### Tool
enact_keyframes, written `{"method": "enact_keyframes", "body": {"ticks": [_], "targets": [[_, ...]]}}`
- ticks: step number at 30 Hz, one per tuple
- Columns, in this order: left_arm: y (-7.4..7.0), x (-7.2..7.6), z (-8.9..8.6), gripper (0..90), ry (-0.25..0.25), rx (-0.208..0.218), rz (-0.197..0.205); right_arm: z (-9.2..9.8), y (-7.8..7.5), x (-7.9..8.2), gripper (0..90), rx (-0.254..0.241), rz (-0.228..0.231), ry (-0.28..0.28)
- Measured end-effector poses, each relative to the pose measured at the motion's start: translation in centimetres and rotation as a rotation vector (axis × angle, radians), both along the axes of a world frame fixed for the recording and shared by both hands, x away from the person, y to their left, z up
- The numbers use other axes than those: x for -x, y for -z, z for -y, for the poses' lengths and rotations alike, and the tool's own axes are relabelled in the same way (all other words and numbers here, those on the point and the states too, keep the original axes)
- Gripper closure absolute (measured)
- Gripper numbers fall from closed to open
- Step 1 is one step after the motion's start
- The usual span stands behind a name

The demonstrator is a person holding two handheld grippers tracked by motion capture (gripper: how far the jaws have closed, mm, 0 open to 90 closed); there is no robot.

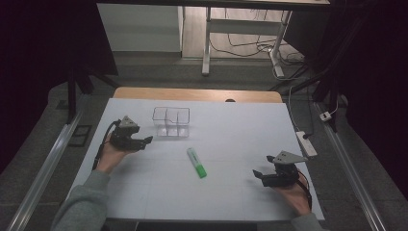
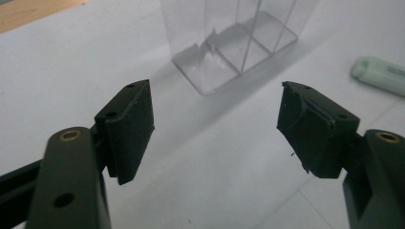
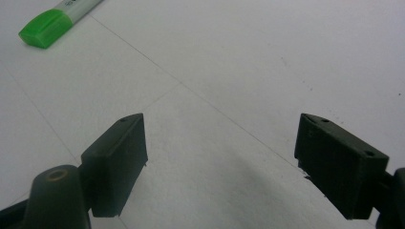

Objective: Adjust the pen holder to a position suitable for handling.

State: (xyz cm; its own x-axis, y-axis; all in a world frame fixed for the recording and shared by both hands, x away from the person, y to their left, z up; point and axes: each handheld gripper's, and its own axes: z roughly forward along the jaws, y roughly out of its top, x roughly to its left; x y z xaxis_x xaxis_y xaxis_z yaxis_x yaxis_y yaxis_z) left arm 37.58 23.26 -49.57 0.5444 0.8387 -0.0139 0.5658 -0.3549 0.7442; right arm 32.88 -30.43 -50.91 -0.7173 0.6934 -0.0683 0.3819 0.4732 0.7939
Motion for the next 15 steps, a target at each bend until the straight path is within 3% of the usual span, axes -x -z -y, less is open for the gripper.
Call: {"method": "enact_keyframes", "body": {"ticks": [8,15], "targets": [[1.0,-1.7,-0.3,32.1,-0.037,-0.012,0.007,0.0,0.1,0.0,17.7,-0.004,-0.001,0.001],[1.6,-3.1,-0.5,40.3,-0.054,0.008,-0.001,0.0,0.1,0.0,17.7,-0.001,0.000,0.007]]}}
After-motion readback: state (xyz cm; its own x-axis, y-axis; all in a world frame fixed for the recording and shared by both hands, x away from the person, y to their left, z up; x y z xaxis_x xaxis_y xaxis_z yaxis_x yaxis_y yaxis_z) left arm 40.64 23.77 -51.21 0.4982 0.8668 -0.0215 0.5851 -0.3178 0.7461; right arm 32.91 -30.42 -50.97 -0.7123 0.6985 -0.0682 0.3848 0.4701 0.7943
